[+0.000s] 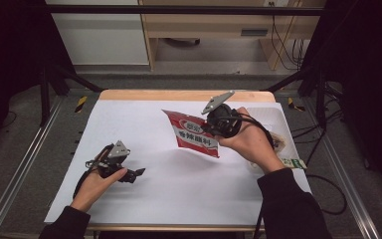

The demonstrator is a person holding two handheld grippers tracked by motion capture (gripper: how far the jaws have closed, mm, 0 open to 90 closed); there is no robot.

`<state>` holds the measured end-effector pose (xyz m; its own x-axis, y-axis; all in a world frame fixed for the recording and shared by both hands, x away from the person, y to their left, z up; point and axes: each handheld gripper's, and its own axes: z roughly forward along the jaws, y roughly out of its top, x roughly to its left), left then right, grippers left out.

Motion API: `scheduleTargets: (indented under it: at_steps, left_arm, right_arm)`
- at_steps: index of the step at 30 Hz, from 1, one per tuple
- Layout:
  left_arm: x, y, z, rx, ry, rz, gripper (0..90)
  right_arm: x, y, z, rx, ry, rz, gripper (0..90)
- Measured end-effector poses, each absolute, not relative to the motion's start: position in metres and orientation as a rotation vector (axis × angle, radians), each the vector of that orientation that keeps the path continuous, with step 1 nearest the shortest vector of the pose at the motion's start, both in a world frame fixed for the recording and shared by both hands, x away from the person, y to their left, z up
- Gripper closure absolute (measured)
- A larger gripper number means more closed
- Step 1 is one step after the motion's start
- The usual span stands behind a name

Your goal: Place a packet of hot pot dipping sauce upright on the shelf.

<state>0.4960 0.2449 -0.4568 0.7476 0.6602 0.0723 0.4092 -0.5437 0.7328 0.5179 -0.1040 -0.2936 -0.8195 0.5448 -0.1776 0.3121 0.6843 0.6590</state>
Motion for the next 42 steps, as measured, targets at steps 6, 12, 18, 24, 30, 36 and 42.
scheduleTargets:
  at_steps: [6,12,18,24,30,36,42]
  left_arm:
    - [0.496,0.244,-0.459,2.229,0.81,0.45,6.4]
    - [0.496,0.247,-0.46,2.215,0.84,0.46,6.4]
    - [0.494,0.25,-0.461,2.208,0.868,0.485,5.6]
    - [0.489,0.253,-0.46,2.191,0.867,0.507,5.4]
    - [0.481,0.258,-0.459,2.183,0.873,0.521,5.3]
    - [0.476,0.264,-0.459,2.168,0.891,0.522,5.2]
    - [0.477,0.263,-0.461,2.179,0.89,0.524,5.2]
  right_arm:
    - [0.522,-0.115,-0.285,0.707,2.516,0.925,89.8]
    - [0.525,-0.124,-0.272,0.709,2.493,0.928,89.8]
    - [0.535,-0.138,-0.255,0.731,2.452,0.961,89.8]
    - [0.548,-0.154,-0.241,0.765,2.407,0.987,89.8]
    - [0.56,-0.171,-0.231,0.797,2.353,0.996,89.8]
    - [0.572,-0.186,-0.226,0.832,2.298,1.011,89.8]
    - [0.578,-0.196,-0.226,0.85,2.275,1.017,89.8]
